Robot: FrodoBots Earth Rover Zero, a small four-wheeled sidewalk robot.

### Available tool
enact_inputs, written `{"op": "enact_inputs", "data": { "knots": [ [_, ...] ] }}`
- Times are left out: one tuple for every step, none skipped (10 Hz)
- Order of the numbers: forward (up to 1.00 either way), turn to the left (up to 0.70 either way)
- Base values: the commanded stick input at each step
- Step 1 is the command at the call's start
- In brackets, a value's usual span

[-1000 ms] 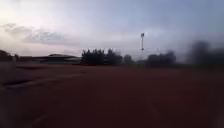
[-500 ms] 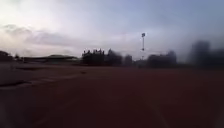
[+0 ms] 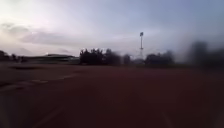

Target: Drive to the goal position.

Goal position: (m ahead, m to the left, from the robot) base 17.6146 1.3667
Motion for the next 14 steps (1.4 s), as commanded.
{"op": "enact_inputs", "data": {
  "knots": [
    [0.70, 0.00],
    [0.70, 0.00],
    [0.70, 0.00],
    [0.70, 0.00],
    [0.70, -0.01],
    [0.70, -0.02],
    [0.70, -0.03],
    [0.70, -0.35],
    [0.70, -0.35],
    [0.70, -0.35],
    [0.70, -0.28],
    [0.70, -0.06],
    [0.70, 0.00],
    [0.70, 0.00]
  ]
}}
